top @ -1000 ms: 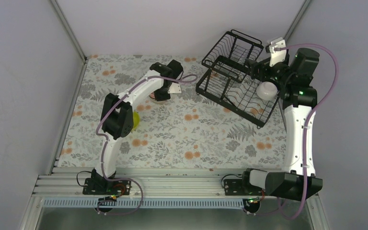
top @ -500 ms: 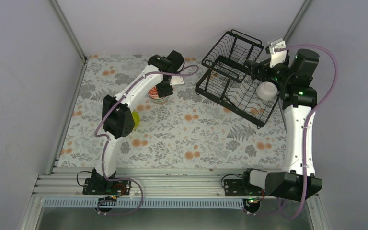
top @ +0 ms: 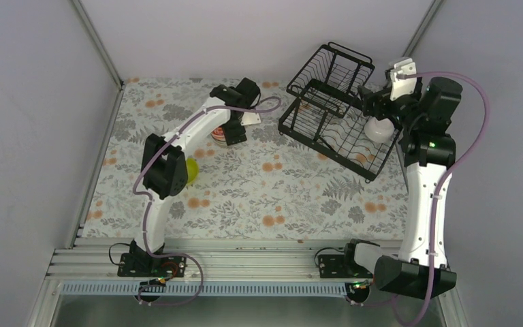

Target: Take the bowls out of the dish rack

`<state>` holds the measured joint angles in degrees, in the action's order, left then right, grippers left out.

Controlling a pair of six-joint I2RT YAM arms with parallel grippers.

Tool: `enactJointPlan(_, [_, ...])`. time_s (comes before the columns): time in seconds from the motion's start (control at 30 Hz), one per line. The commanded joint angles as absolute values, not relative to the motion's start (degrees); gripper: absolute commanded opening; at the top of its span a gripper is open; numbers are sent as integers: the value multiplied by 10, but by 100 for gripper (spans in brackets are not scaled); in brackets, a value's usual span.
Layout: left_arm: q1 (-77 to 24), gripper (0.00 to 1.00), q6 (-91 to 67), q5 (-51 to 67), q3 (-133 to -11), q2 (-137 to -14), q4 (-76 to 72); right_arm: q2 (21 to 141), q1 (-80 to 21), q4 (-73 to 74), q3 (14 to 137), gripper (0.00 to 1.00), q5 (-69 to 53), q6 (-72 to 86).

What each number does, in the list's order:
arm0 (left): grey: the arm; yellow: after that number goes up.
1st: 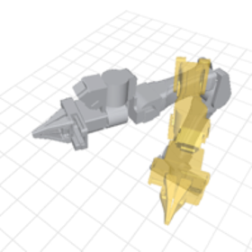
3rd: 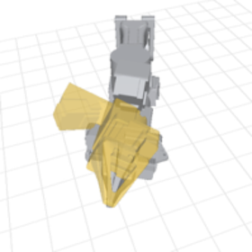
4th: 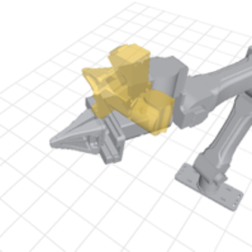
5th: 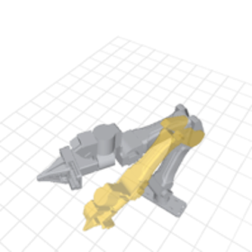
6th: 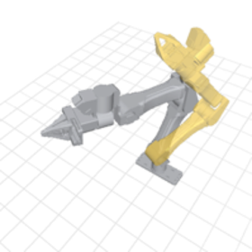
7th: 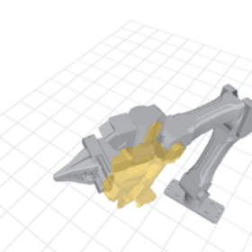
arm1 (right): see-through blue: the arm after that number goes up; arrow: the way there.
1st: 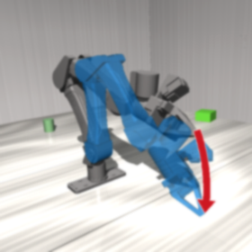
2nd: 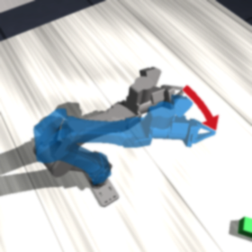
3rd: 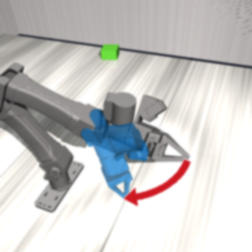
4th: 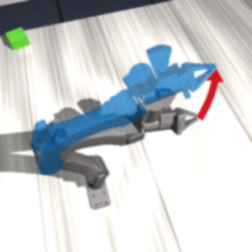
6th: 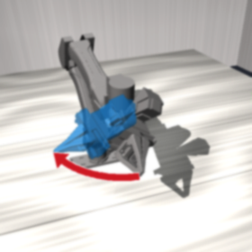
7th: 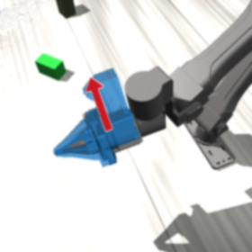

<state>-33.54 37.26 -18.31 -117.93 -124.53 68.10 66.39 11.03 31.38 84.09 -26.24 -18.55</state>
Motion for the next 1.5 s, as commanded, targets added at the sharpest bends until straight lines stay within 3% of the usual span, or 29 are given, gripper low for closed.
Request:
enactJointPlan(0.0, [-328,100,372,-184,-1212,-1202,649,649,115,313,820,100,-242,-180])
enactJointPlan(0.63, [-349,100,407,-346,-863,-1077,259,635,118,310,790,100,-243,-168])
enactJointPlan(0.87, [-359,100,414,-384,-827,-1059,222,633,119,301,774,100,-249,-166])
enactJointPlan(1.07, [-359,100,435,-398,-879,-1045,223,636,121,297,760,100,-245,-168])
enactJointPlan(1.17, [-361,100,415,-350,-916,-1040,255,637,127,289,752,100,-211,-159])
enactJointPlan(1.3, [-361,100,339,-153,-1000,-1033,338,635,151,277,752,100,-163,-131])
enactJointPlan(1.47, [-362,100,281,3,-1076,-1036,384,646,176,310,783,100,-111,-132])
